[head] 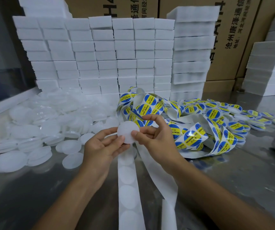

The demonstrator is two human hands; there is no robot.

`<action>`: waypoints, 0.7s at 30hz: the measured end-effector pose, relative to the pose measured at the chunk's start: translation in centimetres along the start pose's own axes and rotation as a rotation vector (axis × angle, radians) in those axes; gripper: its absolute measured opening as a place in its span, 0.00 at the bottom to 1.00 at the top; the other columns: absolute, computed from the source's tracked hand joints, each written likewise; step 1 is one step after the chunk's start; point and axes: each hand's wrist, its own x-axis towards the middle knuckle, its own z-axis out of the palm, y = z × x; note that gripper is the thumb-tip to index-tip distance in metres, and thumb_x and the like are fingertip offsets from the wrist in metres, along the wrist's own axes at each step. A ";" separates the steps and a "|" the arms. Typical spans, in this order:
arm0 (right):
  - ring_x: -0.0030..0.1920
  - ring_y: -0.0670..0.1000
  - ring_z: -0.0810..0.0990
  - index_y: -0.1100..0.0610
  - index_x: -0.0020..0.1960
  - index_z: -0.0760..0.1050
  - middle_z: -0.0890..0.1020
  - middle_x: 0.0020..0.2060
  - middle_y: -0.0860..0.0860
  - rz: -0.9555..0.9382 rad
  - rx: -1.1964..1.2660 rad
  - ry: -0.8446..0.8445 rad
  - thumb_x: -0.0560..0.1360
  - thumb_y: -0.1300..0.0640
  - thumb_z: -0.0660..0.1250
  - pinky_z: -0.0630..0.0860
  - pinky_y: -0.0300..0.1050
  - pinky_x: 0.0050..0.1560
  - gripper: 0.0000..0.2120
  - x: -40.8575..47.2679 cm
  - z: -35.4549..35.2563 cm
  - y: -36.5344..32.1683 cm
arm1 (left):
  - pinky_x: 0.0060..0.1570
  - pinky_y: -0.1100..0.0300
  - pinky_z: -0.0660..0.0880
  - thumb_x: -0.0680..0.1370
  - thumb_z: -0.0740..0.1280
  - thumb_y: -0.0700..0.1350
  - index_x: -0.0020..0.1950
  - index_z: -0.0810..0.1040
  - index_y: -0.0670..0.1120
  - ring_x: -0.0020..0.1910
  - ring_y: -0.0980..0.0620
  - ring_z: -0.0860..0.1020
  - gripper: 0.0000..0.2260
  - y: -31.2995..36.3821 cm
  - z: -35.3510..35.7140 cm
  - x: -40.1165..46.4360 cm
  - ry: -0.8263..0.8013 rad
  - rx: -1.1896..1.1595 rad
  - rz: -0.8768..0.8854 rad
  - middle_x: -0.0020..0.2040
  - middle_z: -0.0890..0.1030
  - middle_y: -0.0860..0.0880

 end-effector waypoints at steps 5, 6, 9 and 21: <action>0.44 0.41 0.83 0.52 0.50 0.79 0.80 0.53 0.50 -0.050 -0.200 0.193 0.73 0.60 0.74 0.79 0.39 0.44 0.08 0.3 0.1 0.0 | 0.41 0.58 0.81 0.67 0.71 0.35 0.50 0.79 0.37 0.43 0.45 0.85 0.12 0.0 0.0 0.1 0.054 -0.059 -0.044 0.44 0.86 0.40; 0.44 0.41 0.82 0.52 0.48 0.81 0.81 0.52 0.51 -0.061 -0.207 0.242 0.74 0.60 0.73 0.78 0.39 0.44 0.05 0.4 -0.1 -0.2 | 0.41 0.58 0.82 0.69 0.71 0.33 0.50 0.79 0.37 0.43 0.46 0.85 0.10 0.0 -0.1 0.1 0.072 -0.064 -0.046 0.43 0.86 0.41; 0.38 0.42 0.81 0.55 0.45 0.82 0.85 0.38 0.49 0.012 0.001 0.275 0.75 0.62 0.72 0.76 0.36 0.40 0.03 0.8 -0.9 -1.3 | 0.40 0.59 0.82 0.71 0.69 0.31 0.48 0.80 0.37 0.41 0.48 0.85 0.07 0.0 -0.3 0.2 0.120 -0.079 -0.063 0.42 0.86 0.42; 0.33 0.41 0.82 0.56 0.43 0.85 0.86 0.34 0.48 0.136 -0.023 0.046 0.71 0.64 0.75 0.74 0.28 0.34 0.04 0.2 -0.3 -1.2 | 0.38 0.59 0.81 0.63 0.73 0.38 0.51 0.79 0.36 0.42 0.46 0.85 0.17 0.6 0.1 -0.1 0.089 -0.057 -0.087 0.44 0.86 0.41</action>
